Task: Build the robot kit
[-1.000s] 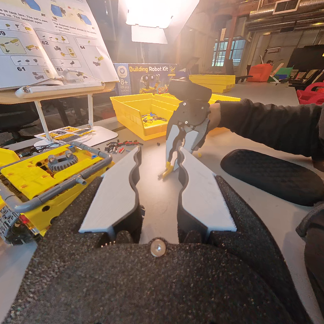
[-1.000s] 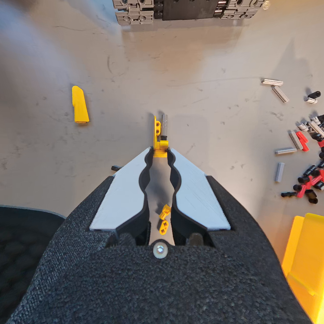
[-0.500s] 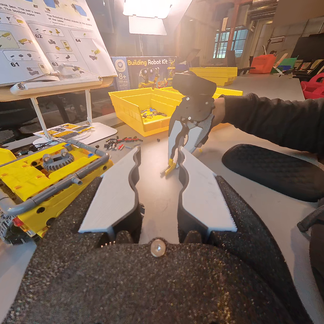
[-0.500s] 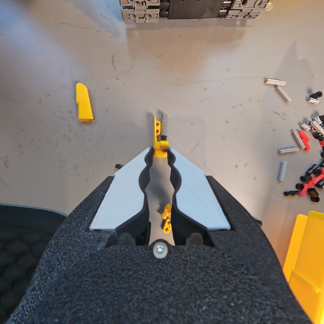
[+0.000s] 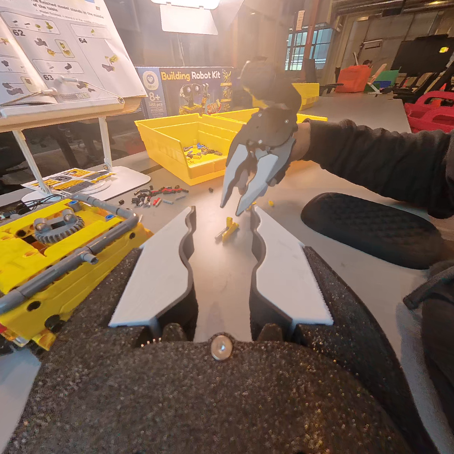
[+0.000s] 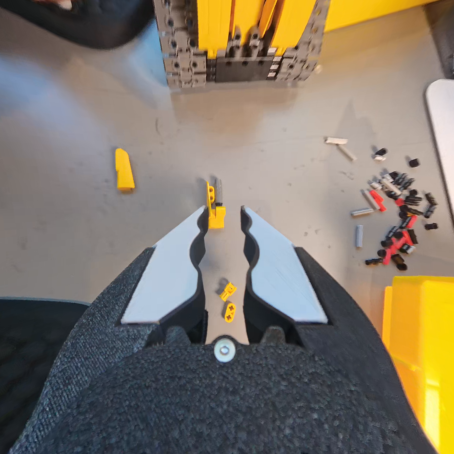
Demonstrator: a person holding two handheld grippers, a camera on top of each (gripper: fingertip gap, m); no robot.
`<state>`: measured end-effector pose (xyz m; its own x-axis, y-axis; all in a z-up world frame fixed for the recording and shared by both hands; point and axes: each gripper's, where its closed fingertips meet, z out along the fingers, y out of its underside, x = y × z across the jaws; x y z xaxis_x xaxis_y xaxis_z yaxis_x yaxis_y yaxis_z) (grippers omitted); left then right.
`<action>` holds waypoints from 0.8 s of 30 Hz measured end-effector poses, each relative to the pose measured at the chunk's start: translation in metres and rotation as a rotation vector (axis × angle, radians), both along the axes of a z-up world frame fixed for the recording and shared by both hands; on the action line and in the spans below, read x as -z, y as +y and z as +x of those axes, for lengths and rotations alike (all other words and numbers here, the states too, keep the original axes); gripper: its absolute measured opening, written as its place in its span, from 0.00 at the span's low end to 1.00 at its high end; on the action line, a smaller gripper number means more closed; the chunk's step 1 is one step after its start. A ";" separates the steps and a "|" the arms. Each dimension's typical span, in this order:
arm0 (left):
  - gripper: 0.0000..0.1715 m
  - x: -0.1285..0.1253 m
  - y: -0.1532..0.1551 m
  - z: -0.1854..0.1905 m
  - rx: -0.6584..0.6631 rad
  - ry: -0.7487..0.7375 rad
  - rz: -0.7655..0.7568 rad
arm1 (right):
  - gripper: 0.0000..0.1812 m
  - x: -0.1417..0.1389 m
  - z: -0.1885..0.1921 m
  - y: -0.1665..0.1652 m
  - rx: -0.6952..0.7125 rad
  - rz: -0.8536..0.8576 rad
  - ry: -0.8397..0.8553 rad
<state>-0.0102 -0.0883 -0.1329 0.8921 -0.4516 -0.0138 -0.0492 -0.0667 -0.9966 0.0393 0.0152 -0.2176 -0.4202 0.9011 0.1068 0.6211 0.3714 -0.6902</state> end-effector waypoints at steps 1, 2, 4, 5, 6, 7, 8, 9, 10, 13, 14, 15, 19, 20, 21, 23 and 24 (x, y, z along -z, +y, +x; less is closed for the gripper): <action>0.25 0.002 -0.001 0.003 0.021 0.004 -0.012 | 0.16 -0.009 0.000 0.000 0.015 -0.019 0.048; 0.25 0.004 -0.001 0.007 0.043 0.012 -0.026 | 0.17 -0.018 0.001 0.001 0.029 -0.039 0.100; 0.25 0.010 -0.002 0.014 0.090 0.034 -0.073 | 0.20 -0.034 0.006 0.001 0.056 -0.072 0.204; 0.25 0.015 -0.003 0.019 0.120 0.049 -0.111 | 0.21 -0.041 0.009 0.001 0.072 -0.085 0.254; 0.26 0.022 -0.005 0.024 0.150 0.069 -0.161 | 0.21 -0.046 0.014 0.002 0.089 -0.098 0.292; 0.26 0.030 -0.007 0.028 0.174 0.099 -0.216 | 0.21 -0.048 0.019 0.003 0.109 -0.106 0.320; 0.27 0.039 -0.009 0.031 0.194 0.137 -0.268 | 0.22 -0.050 0.024 0.006 0.132 -0.107 0.348; 0.28 0.049 -0.012 0.034 0.214 0.174 -0.321 | 0.22 -0.051 0.029 0.009 0.155 -0.109 0.373; 0.29 0.058 -0.015 0.036 0.232 0.204 -0.374 | 0.22 -0.052 0.034 0.012 0.179 -0.115 0.398; 0.28 0.081 -0.020 0.042 0.267 0.257 -0.485 | 0.21 -0.058 0.044 0.025 0.254 -0.134 0.480; 0.27 0.086 -0.019 0.043 0.264 0.279 -0.508 | 0.21 -0.060 0.047 0.029 0.272 -0.133 0.502; 0.26 0.090 -0.019 0.044 0.266 0.302 -0.525 | 0.21 -0.061 0.048 0.033 0.287 -0.127 0.517; 0.23 0.104 -0.019 0.050 0.288 0.369 -0.598 | 0.20 -0.063 0.051 0.037 0.299 -0.124 0.540; 0.22 0.108 -0.019 0.050 0.291 0.387 -0.612 | 0.20 -0.063 0.051 0.037 0.298 -0.124 0.541; 0.21 0.111 -0.020 0.051 0.302 0.397 -0.625 | 0.20 -0.062 0.051 0.037 0.297 -0.120 0.536; 0.20 0.116 -0.018 0.050 0.296 0.413 -0.644 | 0.20 -0.062 0.052 0.036 0.293 -0.104 0.532; 0.19 0.118 -0.017 0.049 0.288 0.423 -0.654 | 0.20 -0.062 0.053 0.035 0.290 -0.105 0.532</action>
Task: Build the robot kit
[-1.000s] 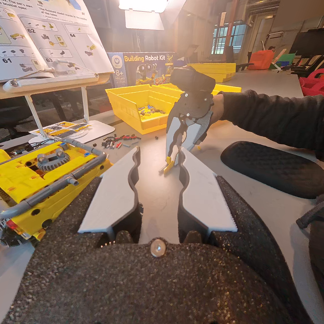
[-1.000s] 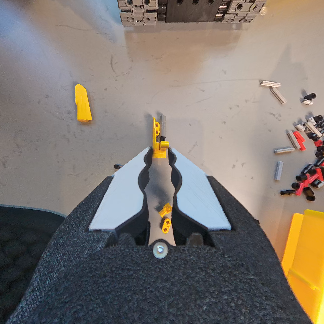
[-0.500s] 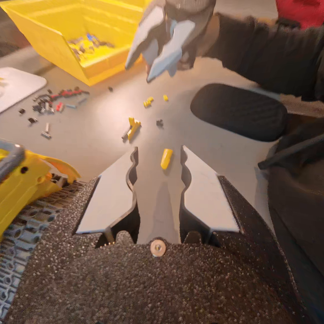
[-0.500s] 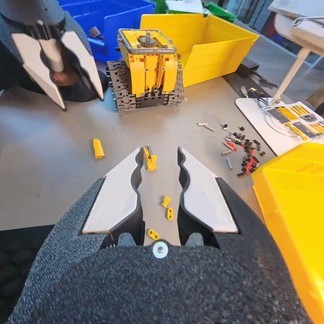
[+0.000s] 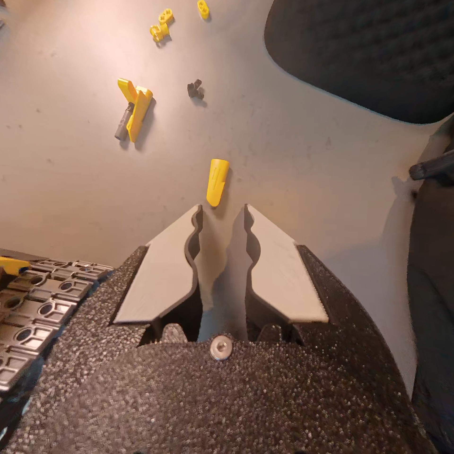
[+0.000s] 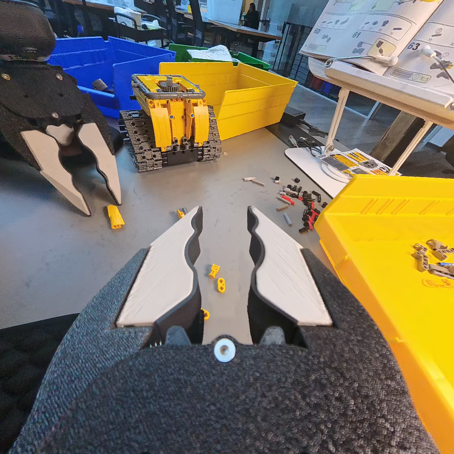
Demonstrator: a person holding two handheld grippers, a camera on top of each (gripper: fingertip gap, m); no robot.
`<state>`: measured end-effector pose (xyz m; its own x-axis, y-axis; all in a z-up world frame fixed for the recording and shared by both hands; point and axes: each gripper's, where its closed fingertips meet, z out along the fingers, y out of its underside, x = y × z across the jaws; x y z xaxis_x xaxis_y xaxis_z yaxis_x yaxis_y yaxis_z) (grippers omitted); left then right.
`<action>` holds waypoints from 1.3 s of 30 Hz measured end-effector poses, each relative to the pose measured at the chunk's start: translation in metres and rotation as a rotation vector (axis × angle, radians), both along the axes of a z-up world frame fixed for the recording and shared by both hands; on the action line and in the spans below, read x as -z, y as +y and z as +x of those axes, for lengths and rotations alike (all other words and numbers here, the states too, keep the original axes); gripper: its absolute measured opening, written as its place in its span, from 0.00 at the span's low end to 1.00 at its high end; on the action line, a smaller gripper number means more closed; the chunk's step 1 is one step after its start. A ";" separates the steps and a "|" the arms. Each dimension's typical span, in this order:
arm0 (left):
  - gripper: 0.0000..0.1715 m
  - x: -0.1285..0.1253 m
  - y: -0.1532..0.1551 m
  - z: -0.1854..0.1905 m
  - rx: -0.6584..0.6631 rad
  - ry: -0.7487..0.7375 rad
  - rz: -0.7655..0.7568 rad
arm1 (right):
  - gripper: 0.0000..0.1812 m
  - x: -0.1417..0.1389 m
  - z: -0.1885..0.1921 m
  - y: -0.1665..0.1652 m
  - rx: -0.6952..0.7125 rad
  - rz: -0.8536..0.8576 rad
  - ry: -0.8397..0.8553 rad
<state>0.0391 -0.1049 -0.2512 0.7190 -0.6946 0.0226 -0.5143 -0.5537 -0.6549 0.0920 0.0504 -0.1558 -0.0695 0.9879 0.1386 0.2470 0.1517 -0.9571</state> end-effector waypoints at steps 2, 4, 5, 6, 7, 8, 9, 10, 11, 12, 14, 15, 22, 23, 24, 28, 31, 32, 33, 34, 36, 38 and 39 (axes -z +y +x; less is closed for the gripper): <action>0.18 0.000 0.001 0.001 0.004 0.003 -0.003 | 0.20 0.000 0.001 -0.001 -0.003 -0.007 -0.006; 0.16 0.000 0.004 0.001 0.002 0.014 0.000 | 0.20 -0.001 0.001 -0.003 -0.001 0.012 -0.007; 0.14 0.000 0.005 0.000 -0.001 0.021 0.002 | 0.20 -0.001 0.001 -0.004 -0.002 0.020 -0.012; 0.13 0.000 0.006 -0.001 -0.004 0.025 0.005 | 0.19 0.000 0.001 -0.004 -0.002 0.029 -0.016; 0.12 0.000 0.006 -0.001 -0.005 0.026 0.006 | 0.19 0.001 0.000 -0.005 -0.004 0.034 -0.019; 0.12 0.000 0.007 -0.001 -0.003 0.029 0.008 | 0.19 0.002 0.000 -0.006 -0.006 0.036 -0.024; 0.12 0.000 0.008 -0.001 0.000 0.033 0.012 | 0.19 0.003 0.000 -0.007 -0.009 0.037 -0.029; 0.11 0.000 0.009 0.000 0.000 0.035 0.017 | 0.19 0.005 -0.001 -0.007 -0.010 0.037 -0.035; 0.09 0.000 0.011 0.001 -0.001 0.038 0.021 | 0.19 0.007 -0.002 -0.008 -0.012 0.038 -0.040; 0.06 0.001 0.012 0.001 -0.002 0.049 0.027 | 0.19 0.009 -0.002 -0.008 -0.013 0.039 -0.047; 0.06 -0.005 0.012 0.003 0.003 0.066 0.052 | 0.19 0.013 -0.003 -0.007 -0.011 0.043 -0.066; 0.06 -0.014 0.009 0.006 0.005 0.048 0.079 | 0.19 0.017 -0.002 -0.007 -0.012 0.046 -0.081; 0.06 -0.139 -0.041 -0.146 -0.527 0.059 0.373 | 0.19 0.039 0.002 -0.016 -0.063 0.091 -0.217; 0.06 -0.146 -0.058 -0.185 -0.650 0.093 0.370 | 0.19 0.040 0.001 -0.017 -0.068 0.098 -0.226; 0.06 -0.149 -0.076 -0.224 -0.778 0.135 0.362 | 0.19 0.041 0.001 -0.019 -0.075 0.101 -0.231; 0.06 -0.113 -0.134 -0.316 -1.098 0.200 0.202 | 0.19 0.044 -0.001 -0.022 -0.083 0.093 -0.240; 0.06 -0.083 -0.149 -0.337 -1.184 0.232 0.117 | 0.19 0.044 -0.002 -0.020 -0.068 0.071 -0.228; 0.06 -0.079 -0.150 -0.340 -1.204 0.240 0.120 | 0.19 0.042 -0.002 -0.020 -0.066 0.063 -0.219; 0.06 -0.076 -0.150 -0.343 -1.215 0.244 0.117 | 0.19 0.041 -0.002 -0.020 -0.062 0.057 -0.213; 0.06 -0.072 -0.150 -0.344 -1.223 0.248 0.112 | 0.19 0.040 -0.003 -0.020 -0.060 0.051 -0.207; 0.06 -0.069 -0.149 -0.349 -1.236 0.264 0.113 | 0.19 0.039 -0.003 -0.019 -0.057 0.038 -0.201; 0.10 -0.072 -0.148 -0.354 -1.254 0.269 0.141 | 0.19 0.041 -0.003 -0.019 -0.053 0.032 -0.205; 0.14 -0.076 -0.147 -0.356 -1.261 0.266 0.168 | 0.19 0.042 -0.003 -0.018 -0.051 0.031 -0.208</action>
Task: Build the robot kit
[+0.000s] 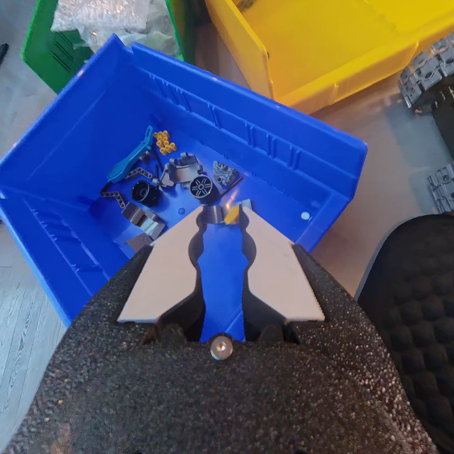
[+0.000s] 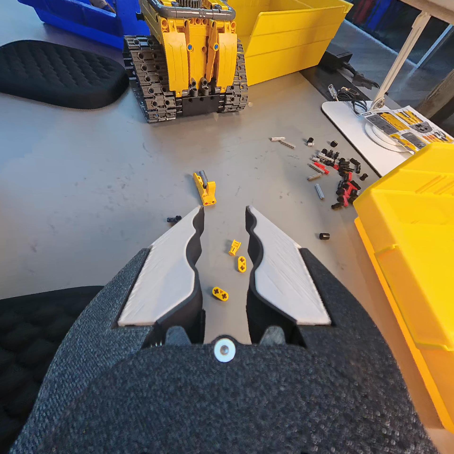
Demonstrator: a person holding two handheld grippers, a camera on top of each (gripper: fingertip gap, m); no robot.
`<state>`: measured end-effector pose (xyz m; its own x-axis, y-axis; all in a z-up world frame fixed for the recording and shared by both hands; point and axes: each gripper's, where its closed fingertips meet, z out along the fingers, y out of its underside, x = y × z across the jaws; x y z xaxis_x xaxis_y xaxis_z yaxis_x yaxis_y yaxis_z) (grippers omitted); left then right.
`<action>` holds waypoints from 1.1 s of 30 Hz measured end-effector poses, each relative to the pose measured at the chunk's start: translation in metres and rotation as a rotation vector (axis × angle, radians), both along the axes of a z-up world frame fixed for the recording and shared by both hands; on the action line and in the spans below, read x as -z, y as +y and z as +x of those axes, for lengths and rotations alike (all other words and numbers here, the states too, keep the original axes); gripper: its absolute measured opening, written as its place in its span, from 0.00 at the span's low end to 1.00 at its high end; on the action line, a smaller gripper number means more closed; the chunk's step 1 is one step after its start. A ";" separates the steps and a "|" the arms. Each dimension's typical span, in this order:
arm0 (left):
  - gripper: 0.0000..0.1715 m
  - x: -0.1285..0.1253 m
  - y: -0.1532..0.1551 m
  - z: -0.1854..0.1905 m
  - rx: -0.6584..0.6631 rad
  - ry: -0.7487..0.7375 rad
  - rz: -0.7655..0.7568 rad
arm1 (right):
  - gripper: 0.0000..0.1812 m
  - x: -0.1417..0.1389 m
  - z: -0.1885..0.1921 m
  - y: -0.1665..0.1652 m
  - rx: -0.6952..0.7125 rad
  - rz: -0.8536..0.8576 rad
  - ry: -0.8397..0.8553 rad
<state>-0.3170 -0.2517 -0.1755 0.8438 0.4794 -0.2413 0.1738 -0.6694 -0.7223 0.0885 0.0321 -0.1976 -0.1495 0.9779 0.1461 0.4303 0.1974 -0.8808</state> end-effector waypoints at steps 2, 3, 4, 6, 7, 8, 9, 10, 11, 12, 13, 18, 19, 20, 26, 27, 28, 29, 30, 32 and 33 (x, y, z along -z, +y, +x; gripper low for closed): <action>0.19 -0.013 0.006 0.000 0.001 0.038 0.071 | 0.19 0.002 0.000 0.000 0.004 -0.007 -0.001; 0.22 -0.023 0.012 0.004 0.023 0.056 0.123 | 0.19 0.003 0.000 0.001 0.006 -0.010 -0.002; 0.23 -0.034 0.020 0.012 0.065 0.075 0.188 | 0.19 0.003 -0.001 0.001 0.008 -0.012 -0.003; 0.23 -0.057 0.041 0.041 0.186 0.081 0.331 | 0.19 0.004 -0.001 0.002 0.013 -0.016 -0.002; 0.23 -0.067 0.052 0.060 0.261 0.070 0.406 | 0.19 0.004 -0.002 0.003 0.014 -0.018 0.000; 0.23 -0.077 0.062 0.082 0.347 0.047 0.481 | 0.19 0.003 -0.003 0.003 0.016 -0.021 0.002; 0.22 -0.085 0.071 0.104 0.431 0.018 0.548 | 0.19 0.002 -0.003 0.003 0.019 -0.022 0.006; 0.22 -0.092 0.079 0.126 0.514 -0.010 0.606 | 0.19 0.001 -0.003 0.004 0.022 -0.022 0.010; 0.22 -0.096 0.086 0.148 0.592 -0.041 0.654 | 0.19 0.000 -0.003 0.004 0.025 -0.023 0.012; 0.22 -0.099 0.092 0.168 0.660 -0.080 0.696 | 0.19 -0.001 -0.003 0.004 0.027 -0.024 0.013; 0.22 -0.099 0.098 0.188 0.732 -0.130 0.733 | 0.19 -0.001 -0.002 0.004 0.031 -0.023 0.014; 0.23 -0.082 0.117 0.264 0.975 -0.357 0.797 | 0.18 0.002 0.008 -0.003 0.005 -0.054 -0.066; 0.23 -0.078 0.119 0.274 0.997 -0.381 0.803 | 0.17 0.003 0.011 -0.004 0.002 -0.046 -0.081; 0.22 -0.073 0.122 0.283 1.018 -0.398 0.801 | 0.15 0.005 0.014 -0.008 -0.010 -0.049 -0.101; 0.23 -0.054 0.131 0.308 1.086 -0.384 0.734 | 0.12 0.023 0.013 -0.046 -0.125 -0.056 -0.242; 0.22 -0.053 0.132 0.308 1.087 -0.395 0.730 | 0.12 0.027 0.009 -0.049 -0.132 -0.045 -0.265; 0.22 -0.051 0.133 0.309 1.088 -0.403 0.719 | 0.12 0.031 0.005 -0.049 -0.130 -0.029 -0.291; 0.22 -0.050 0.133 0.309 1.088 -0.404 0.714 | 0.12 0.036 0.001 -0.048 -0.127 -0.012 -0.317; 0.22 -0.050 0.133 0.309 1.087 -0.400 0.714 | 0.12 0.040 -0.002 -0.046 -0.128 -0.002 -0.341; 0.22 -0.050 0.133 0.309 1.086 -0.395 0.718 | 0.12 0.048 -0.005 -0.047 -0.139 -0.018 -0.391; 0.22 -0.050 0.132 0.309 1.083 -0.395 0.720 | 0.09 0.052 -0.004 -0.048 -0.145 -0.022 -0.421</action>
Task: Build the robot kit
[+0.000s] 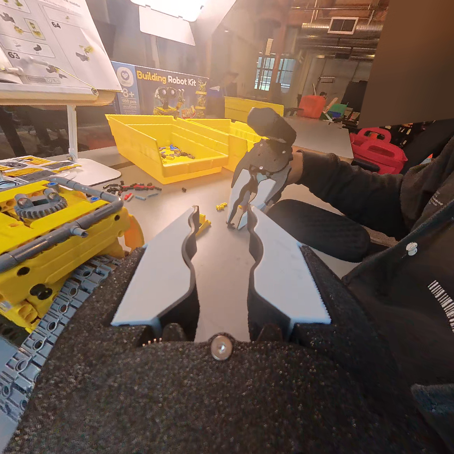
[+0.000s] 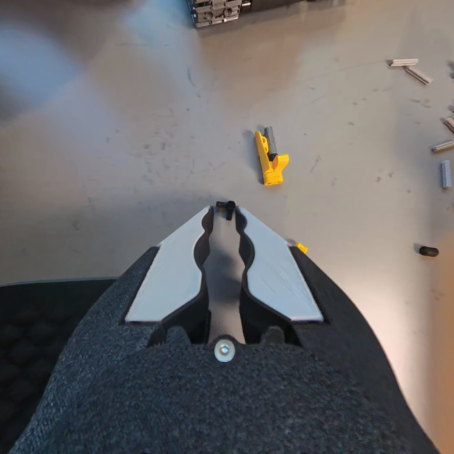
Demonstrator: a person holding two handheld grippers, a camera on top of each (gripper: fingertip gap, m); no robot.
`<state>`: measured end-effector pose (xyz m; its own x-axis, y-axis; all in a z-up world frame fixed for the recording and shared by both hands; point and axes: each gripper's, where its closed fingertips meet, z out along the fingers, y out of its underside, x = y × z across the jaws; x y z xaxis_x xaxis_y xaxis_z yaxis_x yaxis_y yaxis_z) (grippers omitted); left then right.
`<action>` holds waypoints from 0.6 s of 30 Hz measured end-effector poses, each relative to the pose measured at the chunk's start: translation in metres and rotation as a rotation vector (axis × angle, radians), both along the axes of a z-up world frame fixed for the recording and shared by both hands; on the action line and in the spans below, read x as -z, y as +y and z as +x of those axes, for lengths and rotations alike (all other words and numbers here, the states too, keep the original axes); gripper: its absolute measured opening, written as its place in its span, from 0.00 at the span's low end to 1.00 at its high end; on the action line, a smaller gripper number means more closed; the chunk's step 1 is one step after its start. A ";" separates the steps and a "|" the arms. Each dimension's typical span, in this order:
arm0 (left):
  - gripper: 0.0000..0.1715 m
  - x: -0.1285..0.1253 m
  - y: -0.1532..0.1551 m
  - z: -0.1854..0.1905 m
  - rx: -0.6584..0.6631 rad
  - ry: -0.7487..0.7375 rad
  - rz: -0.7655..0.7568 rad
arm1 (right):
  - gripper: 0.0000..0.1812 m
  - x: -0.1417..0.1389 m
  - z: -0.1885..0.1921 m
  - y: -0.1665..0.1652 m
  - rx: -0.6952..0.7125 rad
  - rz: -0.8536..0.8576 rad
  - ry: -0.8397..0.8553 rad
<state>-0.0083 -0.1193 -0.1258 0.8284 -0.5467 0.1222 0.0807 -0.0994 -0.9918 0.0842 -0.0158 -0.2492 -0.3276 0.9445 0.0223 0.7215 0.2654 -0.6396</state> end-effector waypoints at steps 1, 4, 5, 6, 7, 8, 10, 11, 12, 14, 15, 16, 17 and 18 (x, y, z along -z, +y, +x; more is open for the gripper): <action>0.22 0.000 0.000 -0.001 -0.002 -0.003 0.001 | 0.02 0.001 0.000 0.001 -0.007 0.014 -0.011; 0.22 0.000 0.000 -0.003 -0.004 -0.021 -0.003 | 0.02 -0.010 0.001 -0.007 -0.036 -0.027 0.032; 0.22 -0.001 0.001 -0.003 -0.004 -0.027 -0.004 | 0.02 -0.020 0.001 -0.008 -0.028 -0.049 0.083; 0.22 -0.001 0.000 -0.004 -0.003 -0.032 -0.004 | 0.02 -0.030 0.002 -0.007 -0.010 -0.062 0.135; 0.22 -0.001 0.001 -0.004 -0.004 -0.036 -0.005 | 0.02 -0.040 0.004 -0.004 0.013 -0.062 0.184; 0.22 -0.001 0.001 -0.005 -0.003 -0.041 -0.009 | 0.02 -0.050 0.006 0.001 0.040 -0.058 0.232; 0.22 0.000 0.002 -0.005 -0.001 -0.046 -0.018 | 0.03 -0.072 0.014 0.012 0.105 -0.046 0.333; 0.22 0.001 0.002 -0.005 -0.001 -0.046 -0.022 | 0.03 -0.083 0.019 0.018 0.141 -0.041 0.386; 0.22 0.001 0.003 -0.005 0.001 -0.045 -0.026 | 0.03 -0.095 0.025 0.026 0.182 -0.032 0.438; 0.22 0.003 0.003 -0.004 0.000 -0.037 -0.029 | 0.03 -0.117 0.039 0.045 0.270 0.001 0.531; 0.22 0.003 0.003 -0.004 -0.002 -0.031 -0.029 | 0.03 -0.127 0.047 0.053 0.308 0.017 0.569; 0.22 0.003 0.003 -0.003 -0.003 -0.024 -0.028 | 0.02 -0.135 0.055 0.061 0.346 0.032 0.602; 0.22 0.004 0.003 -0.003 -0.006 -0.016 -0.029 | 0.03 -0.143 0.063 0.071 0.390 0.053 0.637; 0.22 0.005 0.003 -0.002 -0.008 -0.008 -0.029 | 0.02 -0.150 0.071 0.079 0.432 0.068 0.664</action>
<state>-0.0103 -0.1161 -0.1303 0.8317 -0.5361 0.1444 0.0897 -0.1270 -0.9878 0.1552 0.0636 -0.0993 0.1691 0.9746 0.1467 0.2433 0.1029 -0.9645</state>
